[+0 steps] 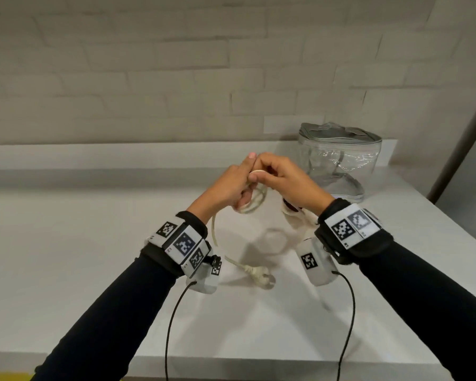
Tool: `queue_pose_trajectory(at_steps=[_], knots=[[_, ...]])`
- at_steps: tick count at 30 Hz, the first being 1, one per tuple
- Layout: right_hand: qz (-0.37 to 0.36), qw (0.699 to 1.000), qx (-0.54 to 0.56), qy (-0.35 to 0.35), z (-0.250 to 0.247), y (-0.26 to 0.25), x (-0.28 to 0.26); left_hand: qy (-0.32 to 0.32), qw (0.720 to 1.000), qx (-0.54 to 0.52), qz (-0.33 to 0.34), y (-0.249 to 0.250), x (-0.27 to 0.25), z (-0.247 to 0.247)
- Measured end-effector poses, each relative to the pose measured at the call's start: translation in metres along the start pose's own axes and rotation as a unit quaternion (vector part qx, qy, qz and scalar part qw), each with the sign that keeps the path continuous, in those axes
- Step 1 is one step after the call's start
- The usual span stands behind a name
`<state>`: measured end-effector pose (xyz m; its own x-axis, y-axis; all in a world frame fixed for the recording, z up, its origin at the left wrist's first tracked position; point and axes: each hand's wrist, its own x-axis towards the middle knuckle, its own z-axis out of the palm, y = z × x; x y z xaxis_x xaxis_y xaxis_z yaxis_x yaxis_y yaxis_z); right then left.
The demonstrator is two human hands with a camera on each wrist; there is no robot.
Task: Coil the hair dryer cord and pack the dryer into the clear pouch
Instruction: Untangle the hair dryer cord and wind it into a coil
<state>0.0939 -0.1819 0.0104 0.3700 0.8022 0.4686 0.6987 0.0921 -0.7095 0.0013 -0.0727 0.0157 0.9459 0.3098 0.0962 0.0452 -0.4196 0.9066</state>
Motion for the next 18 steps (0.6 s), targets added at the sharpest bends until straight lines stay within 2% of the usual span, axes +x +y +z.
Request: queue_pose_trajectory(at_steps=[4,7,10,14,18], knots=[[0.023,0.996,0.068,0.045,0.013,0.008,0.003,-0.082,0.992,-0.089,-0.024,0.005,-0.009,-0.004],[0.067,0.976,0.206,0.017,0.023,0.012,0.003,-0.063,0.989,-0.133,-0.022,-0.002,-0.008,-0.007],[0.097,0.981,0.167,0.014,0.028,0.013,0.003,-0.044,0.98,-0.193,-0.015,-0.012,-0.008,-0.004],[0.109,0.986,0.122,0.045,0.031,0.014,0.008,-0.024,0.964,-0.263,-0.042,-0.02,-0.007,-0.002],[0.112,0.991,0.062,0.034,0.032,0.016,0.011,-0.107,0.937,-0.306,-0.129,-0.016,-0.007,-0.013]])
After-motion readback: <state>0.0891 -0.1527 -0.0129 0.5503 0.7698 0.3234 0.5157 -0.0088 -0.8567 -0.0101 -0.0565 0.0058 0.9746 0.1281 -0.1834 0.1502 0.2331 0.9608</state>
